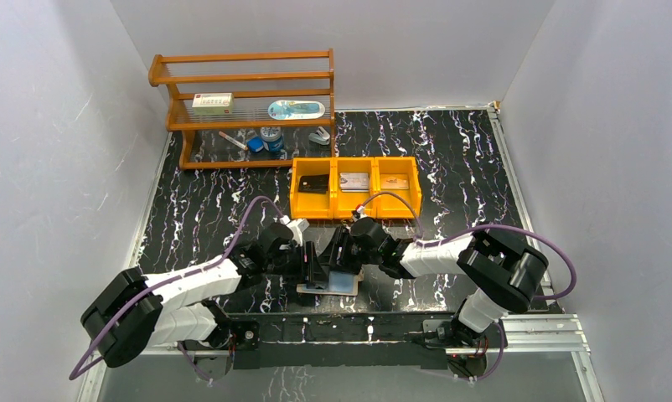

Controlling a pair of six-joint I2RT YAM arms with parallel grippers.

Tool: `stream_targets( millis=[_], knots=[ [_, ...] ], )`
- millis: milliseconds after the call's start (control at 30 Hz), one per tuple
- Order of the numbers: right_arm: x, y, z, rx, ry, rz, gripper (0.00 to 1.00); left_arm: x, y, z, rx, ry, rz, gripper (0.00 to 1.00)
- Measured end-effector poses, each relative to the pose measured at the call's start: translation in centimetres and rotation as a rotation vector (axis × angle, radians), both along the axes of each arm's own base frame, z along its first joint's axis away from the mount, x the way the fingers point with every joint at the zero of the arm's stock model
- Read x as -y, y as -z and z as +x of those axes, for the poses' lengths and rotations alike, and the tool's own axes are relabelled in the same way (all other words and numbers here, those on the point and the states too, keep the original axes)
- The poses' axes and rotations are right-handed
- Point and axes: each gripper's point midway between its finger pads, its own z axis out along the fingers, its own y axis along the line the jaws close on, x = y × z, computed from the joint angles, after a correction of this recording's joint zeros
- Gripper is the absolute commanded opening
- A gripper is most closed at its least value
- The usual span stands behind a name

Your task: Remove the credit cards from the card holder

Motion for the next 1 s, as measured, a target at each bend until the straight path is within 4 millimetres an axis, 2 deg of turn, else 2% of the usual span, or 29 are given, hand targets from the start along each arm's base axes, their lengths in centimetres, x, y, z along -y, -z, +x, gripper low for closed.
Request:
stream_targets(
  millis=[433,600,767,1000],
  knots=[
    [0.9,-0.7,0.4,-0.023,-0.005,-0.034,0.81,1.5,-1.0,0.9,0.055,0.059,-0.04,0.42],
    [2.5,-1.6,0.5,-0.005,0.033,-0.082,0.83,2.1,-1.3,1.0,0.06,0.077,-0.07,0.42],
    [4.9,-2.7,1.2,0.045,0.119,-0.149,0.84,2.9,-2.2,1.2,0.075,0.096,-0.11,0.43],
    [8.2,-6.0,2.7,0.145,0.283,-0.14,0.83,4.1,-2.4,1.3,0.055,0.131,-0.136,0.44]
  ],
)
